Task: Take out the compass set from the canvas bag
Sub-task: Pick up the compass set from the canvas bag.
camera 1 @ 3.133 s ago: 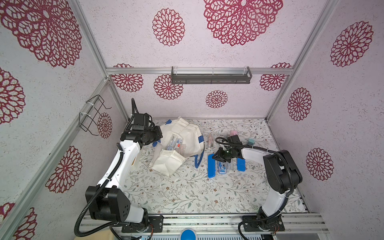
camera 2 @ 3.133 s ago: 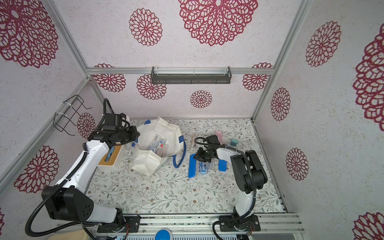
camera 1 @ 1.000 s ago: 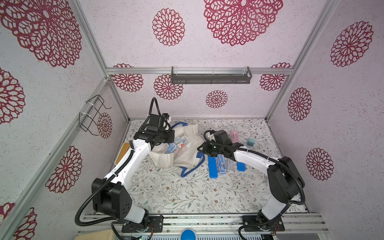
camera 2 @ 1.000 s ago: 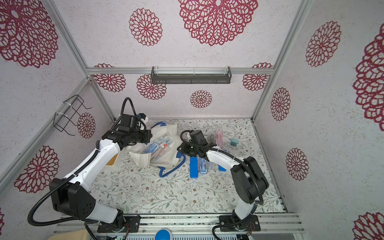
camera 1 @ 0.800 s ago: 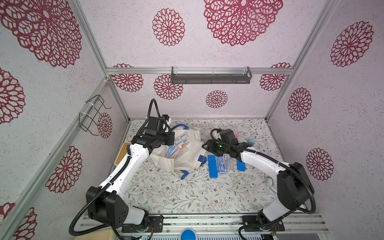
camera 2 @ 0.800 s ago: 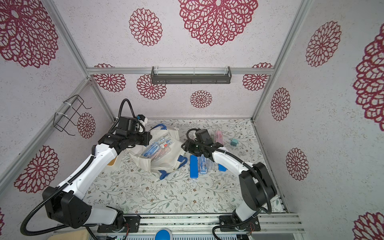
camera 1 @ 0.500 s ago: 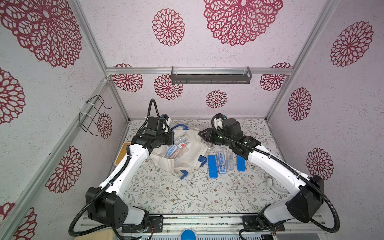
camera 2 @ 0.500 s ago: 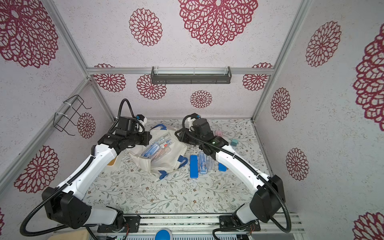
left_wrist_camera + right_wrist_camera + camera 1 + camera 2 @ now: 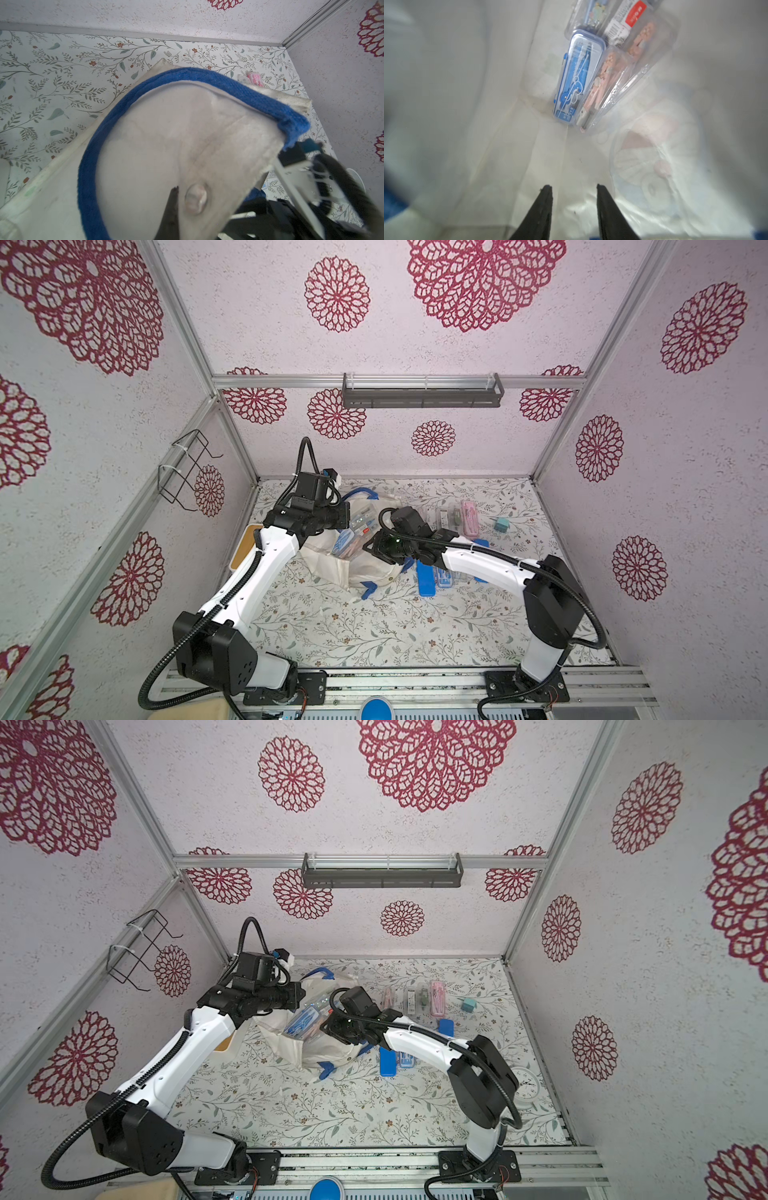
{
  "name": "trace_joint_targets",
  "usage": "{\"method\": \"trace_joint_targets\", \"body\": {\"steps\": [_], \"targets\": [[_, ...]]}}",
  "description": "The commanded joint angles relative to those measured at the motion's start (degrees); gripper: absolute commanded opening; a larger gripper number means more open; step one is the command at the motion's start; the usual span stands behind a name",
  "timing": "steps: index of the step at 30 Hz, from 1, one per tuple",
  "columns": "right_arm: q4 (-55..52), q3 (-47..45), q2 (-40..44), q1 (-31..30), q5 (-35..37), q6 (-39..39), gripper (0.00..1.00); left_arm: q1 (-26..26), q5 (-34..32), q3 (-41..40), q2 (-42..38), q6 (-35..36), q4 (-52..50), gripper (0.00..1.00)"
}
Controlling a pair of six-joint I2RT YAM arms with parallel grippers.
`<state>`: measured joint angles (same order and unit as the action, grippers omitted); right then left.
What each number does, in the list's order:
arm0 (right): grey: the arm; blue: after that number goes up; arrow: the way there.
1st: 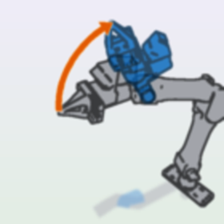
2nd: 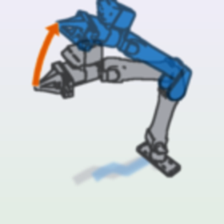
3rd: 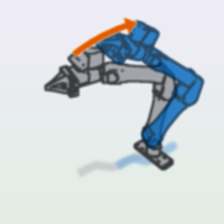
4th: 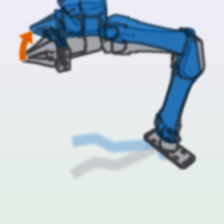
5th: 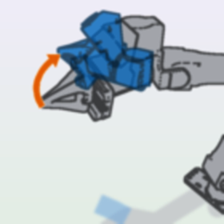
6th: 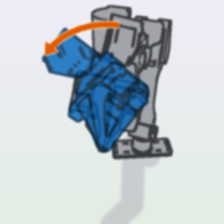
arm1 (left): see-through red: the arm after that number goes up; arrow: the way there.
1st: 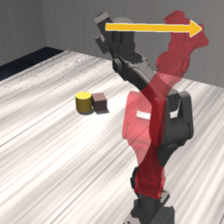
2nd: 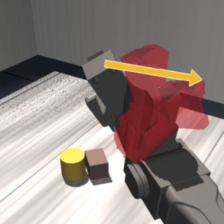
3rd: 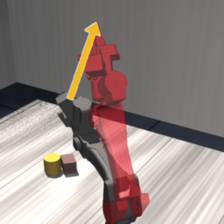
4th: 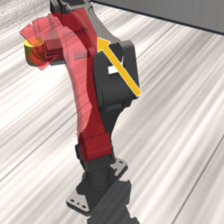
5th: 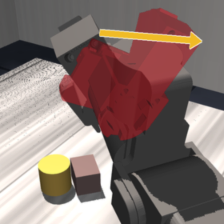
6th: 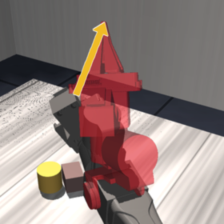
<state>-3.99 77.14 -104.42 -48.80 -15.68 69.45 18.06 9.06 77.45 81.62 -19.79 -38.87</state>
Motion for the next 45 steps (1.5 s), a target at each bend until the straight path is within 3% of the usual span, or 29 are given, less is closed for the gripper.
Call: {"method": "trace_joint_targets", "body": {"steps": [1, 3, 10, 24, 27, 33, 37, 45], "targets": [[11.0, 1.6, -4.7, 0.1, 0.8, 15.8, 0.44, 1.0, 1.1, -0.6, -3.1, -0.9, 1.4, 0.00], [14.4, 3.4, -8.0, 0.1, 2.3, 19.1, 0.48, 1.3, 0.6, -0.8, -3.5, -0.9, 1.1, 0.00], [10.0, 10.8, -16.7, 0.4, 6.0, 25.5, 0.58, 1.6, -0.1, -2.3, -4.9, -2.5, 2.1, 0.00], [8.1, 15.2, -24.4, 0.8, 4.3, 25.6, 0.56, 2.1, 0.8, -1.5, -3.7, -3.4, 2.0, 0.00], [10.8, 15.3, -24.9, 1.0, 4.1, 25.3, 0.52, 2.1, 1.1, -1.2, -3.5, -3.7, 1.8, 0.00], [12.6, 17.8, -24.7, 1.8, 3.6, 21.6, 0.31, 2.2, 1.3, -1.6, -3.6, -4.2, 1.8, 0.00], [12.4, 18.9, -23.9, 2.0, 2.5, 19.6, 0.22, 2.2, 1.0, -2.1, -3.8, -4.5, 2.1, 0.00], [11.1, 18.5, -22.9, 2.6, 1.1, 17.0, 0.15, 2.2, 0.1, -2.0, -3.4, -4.9, 2.8, 0.00]]}}
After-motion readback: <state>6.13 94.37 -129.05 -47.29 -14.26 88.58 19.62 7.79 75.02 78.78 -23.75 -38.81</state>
